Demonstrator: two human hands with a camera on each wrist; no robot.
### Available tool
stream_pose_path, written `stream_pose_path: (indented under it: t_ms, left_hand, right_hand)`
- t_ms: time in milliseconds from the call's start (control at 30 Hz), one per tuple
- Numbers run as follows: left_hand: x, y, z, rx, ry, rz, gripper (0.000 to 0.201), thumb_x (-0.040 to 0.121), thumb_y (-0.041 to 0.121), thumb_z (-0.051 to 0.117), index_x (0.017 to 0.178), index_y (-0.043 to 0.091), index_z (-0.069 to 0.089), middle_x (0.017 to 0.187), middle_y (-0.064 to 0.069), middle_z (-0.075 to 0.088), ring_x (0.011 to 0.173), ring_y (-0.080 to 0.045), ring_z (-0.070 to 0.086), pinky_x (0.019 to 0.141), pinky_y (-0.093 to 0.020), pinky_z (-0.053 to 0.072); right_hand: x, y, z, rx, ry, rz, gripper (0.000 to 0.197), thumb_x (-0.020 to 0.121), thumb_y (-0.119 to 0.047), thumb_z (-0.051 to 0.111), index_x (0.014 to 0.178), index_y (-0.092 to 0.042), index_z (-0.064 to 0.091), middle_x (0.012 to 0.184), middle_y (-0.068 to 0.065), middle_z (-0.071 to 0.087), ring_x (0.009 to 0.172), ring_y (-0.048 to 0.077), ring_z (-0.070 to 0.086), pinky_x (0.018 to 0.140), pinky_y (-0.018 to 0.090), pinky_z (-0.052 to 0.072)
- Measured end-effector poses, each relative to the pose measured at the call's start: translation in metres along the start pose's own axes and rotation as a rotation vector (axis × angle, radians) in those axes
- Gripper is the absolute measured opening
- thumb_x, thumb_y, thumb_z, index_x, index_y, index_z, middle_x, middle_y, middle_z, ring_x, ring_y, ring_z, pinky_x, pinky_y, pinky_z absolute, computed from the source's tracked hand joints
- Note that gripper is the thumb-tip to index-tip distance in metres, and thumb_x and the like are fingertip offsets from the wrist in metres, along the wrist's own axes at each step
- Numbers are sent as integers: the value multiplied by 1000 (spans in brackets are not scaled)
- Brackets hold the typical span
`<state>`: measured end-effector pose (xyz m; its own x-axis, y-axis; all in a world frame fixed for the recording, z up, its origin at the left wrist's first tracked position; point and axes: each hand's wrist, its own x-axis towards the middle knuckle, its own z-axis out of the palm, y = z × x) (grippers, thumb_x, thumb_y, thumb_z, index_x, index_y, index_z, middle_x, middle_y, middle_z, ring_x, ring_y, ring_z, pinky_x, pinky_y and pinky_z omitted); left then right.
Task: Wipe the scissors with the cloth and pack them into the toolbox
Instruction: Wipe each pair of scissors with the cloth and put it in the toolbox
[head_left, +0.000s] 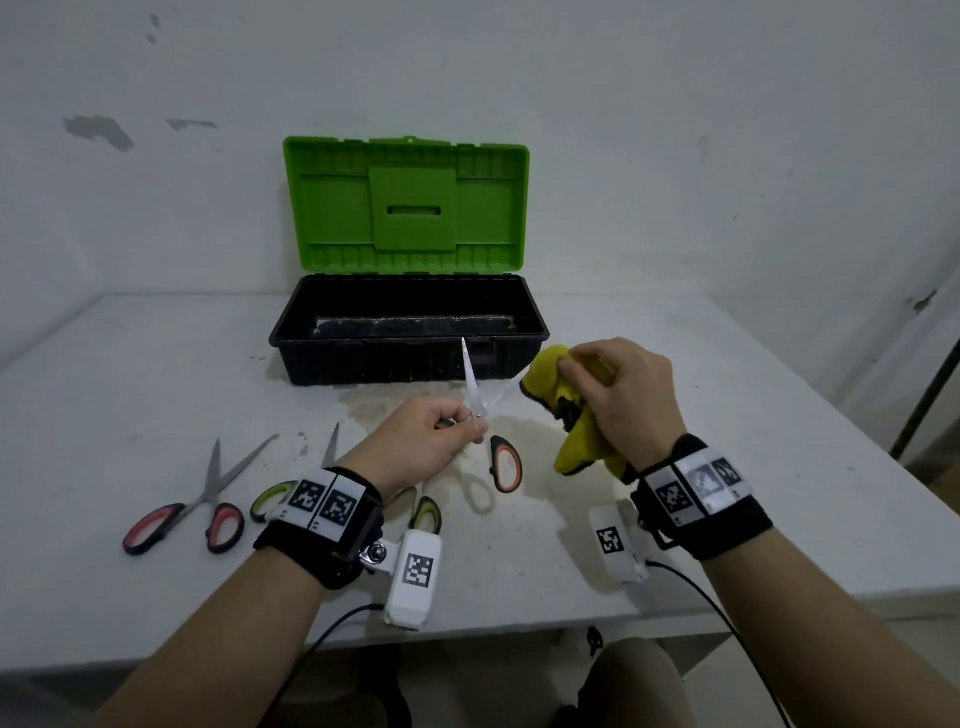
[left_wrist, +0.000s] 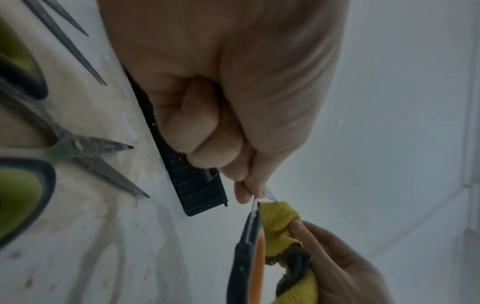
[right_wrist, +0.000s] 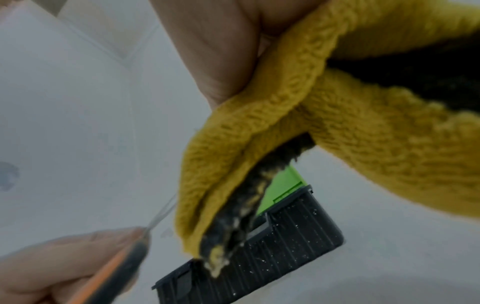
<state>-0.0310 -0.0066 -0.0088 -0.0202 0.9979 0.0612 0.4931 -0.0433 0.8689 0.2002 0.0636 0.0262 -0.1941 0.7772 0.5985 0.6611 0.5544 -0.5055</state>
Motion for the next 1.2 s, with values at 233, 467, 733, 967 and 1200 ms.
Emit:
stream_pose_path:
  t_ms: [233, 467, 733, 967, 1200]
  left_hand:
    - [2, 4, 5, -4, -10, 18, 25, 94, 36, 66, 86, 13, 74, 58, 12, 54, 46, 3, 45, 50, -14, 36]
    - [0, 5, 6, 34, -18, 68, 27, 94, 34, 66, 79, 13, 70, 49, 13, 49, 44, 1, 43, 47, -14, 31]
    - [-3, 8, 2, 37, -29, 43, 26, 96, 34, 64, 85, 13, 74, 48, 19, 54, 46, 3, 46, 49, -10, 34]
    - [-3, 8, 2, -19, 18, 10, 25, 97, 30, 63, 86, 10, 73, 48, 15, 51, 38, 3, 42, 42, -9, 30]
    - [-2, 9, 4, 79, -11, 75, 17, 95, 27, 65, 87, 16, 74, 62, 9, 55, 52, 3, 48, 58, -23, 37]
  right_hand:
    - [-29, -23, 14, 29, -213, -229, 13, 87, -28, 69, 96, -20, 74, 94, -4, 66, 82, 13, 62, 75, 33, 53]
    - [-24, -26, 17, -5, -256, -250, 15, 89, -30, 66, 98, -20, 73, 97, -3, 64, 83, 16, 62, 74, 36, 53]
    - [-2, -9, 4, -39, -42, -17, 14, 89, -30, 65, 98, -21, 73, 93, -3, 64, 83, 11, 56, 81, 28, 49]
    - [-22, -29, 4, 12, -129, -191, 13, 86, -27, 70, 96, -18, 74, 93, -1, 67, 83, 17, 62, 78, 32, 52]
    - [-29, -38, 23, 12, -236, -274, 15, 89, -28, 66, 97, -18, 73, 96, -1, 64, 81, 19, 61, 71, 39, 54]
